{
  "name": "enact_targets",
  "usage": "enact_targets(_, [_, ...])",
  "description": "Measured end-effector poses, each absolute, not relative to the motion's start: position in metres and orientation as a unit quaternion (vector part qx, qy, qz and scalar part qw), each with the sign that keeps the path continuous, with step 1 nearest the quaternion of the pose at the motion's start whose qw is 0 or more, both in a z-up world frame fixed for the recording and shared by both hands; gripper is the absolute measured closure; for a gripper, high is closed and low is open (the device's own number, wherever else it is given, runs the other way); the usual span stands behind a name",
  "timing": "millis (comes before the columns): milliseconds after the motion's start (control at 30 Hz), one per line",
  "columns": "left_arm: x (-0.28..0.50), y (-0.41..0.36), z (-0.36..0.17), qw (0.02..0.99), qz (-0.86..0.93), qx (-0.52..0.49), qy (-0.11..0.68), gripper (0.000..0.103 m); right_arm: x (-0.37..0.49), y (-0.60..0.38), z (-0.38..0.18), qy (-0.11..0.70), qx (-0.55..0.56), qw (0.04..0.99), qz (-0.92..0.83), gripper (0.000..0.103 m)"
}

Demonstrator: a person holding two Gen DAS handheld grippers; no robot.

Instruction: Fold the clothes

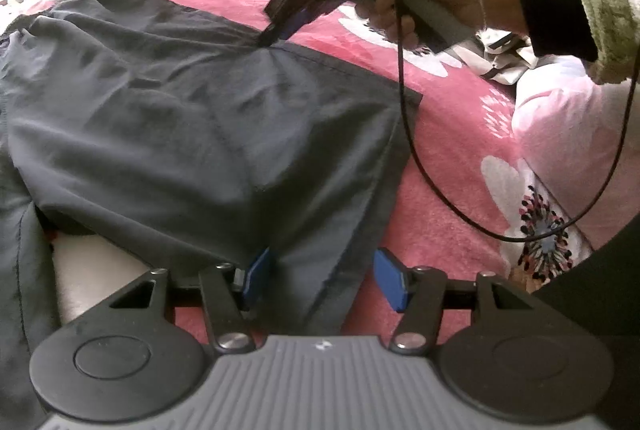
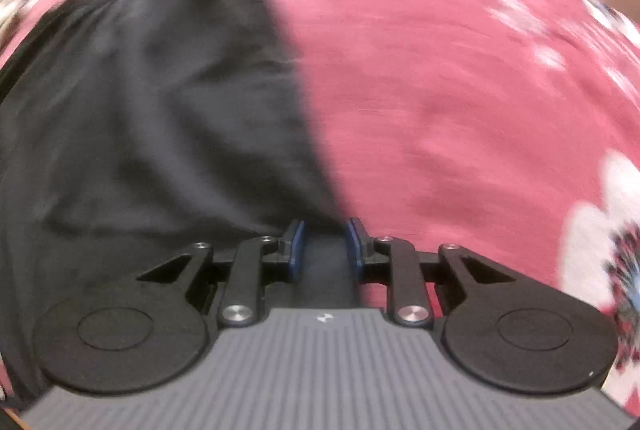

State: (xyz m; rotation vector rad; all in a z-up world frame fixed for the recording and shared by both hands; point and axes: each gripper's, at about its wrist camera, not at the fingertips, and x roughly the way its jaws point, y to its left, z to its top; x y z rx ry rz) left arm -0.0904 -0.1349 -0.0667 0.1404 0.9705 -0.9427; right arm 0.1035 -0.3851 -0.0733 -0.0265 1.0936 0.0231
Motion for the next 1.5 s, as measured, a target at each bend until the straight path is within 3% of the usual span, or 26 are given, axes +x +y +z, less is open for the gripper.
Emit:
enact_targets(233, [-0.084, -0.129, -0.067, 0.768, -0.448, 0.045, 0.457, 0.044, 0.136, -0.367, -0.038, 0.455, 0.019, 0.889, 0.041, 0.081])
enact_targets(500, [-0.087, -0.132, -0.068, 0.768, -0.450, 0.048, 0.453, 0.043, 0.202, -0.300, -0.084, 0.459, -0.030, 0.880, 0.114, 0.083])
enact_targets(767, [-0.083, -0.129, -0.068, 0.762, -0.456, 0.036, 0.459, 0.042, 0.216, -0.336, -0.067, 0.430, -0.008, 0.901, 0.051, 0.081])
enact_targets(1067, [-0.081, -0.131, -0.067, 0.760, -0.453, 0.029, 0.466, 0.042, 0.229, -0.284, -0.072, 0.424, -0.046, 0.900, 0.092, 0.083])
enact_targets(1267, [-0.072, -0.121, -0.061, 0.754, -0.444, -0.016, 0.484, 0.042, 0.222, -0.323, -0.039, 0.411, 0.012, 0.911, 0.008, 0.081])
enact_targets(1500, [-0.071, -0.083, -0.037, 0.773, -0.445, -0.071, 0.447, 0.042, 0.181, -0.262, 0.025, 0.364, -0.007, 0.924, 0.115, 0.081])
